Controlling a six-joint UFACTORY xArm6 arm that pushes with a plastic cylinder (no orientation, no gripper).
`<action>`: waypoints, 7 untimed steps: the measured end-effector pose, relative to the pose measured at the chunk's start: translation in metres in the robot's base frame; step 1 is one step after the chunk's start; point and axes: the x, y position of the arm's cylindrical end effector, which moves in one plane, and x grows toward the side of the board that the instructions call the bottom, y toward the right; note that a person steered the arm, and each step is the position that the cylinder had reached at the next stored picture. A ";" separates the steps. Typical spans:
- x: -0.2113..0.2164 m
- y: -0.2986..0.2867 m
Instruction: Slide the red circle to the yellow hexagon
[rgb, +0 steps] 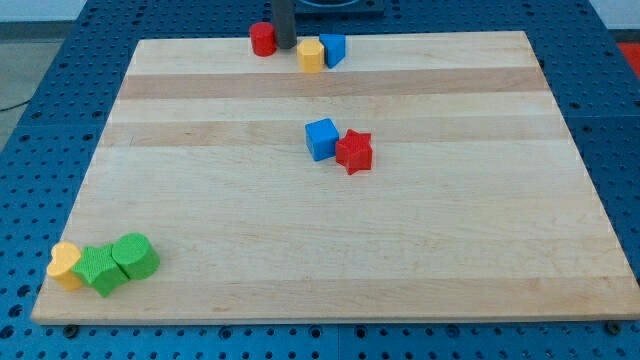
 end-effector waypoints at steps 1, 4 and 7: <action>0.005 -0.019; 0.058 -0.073; -0.013 -0.154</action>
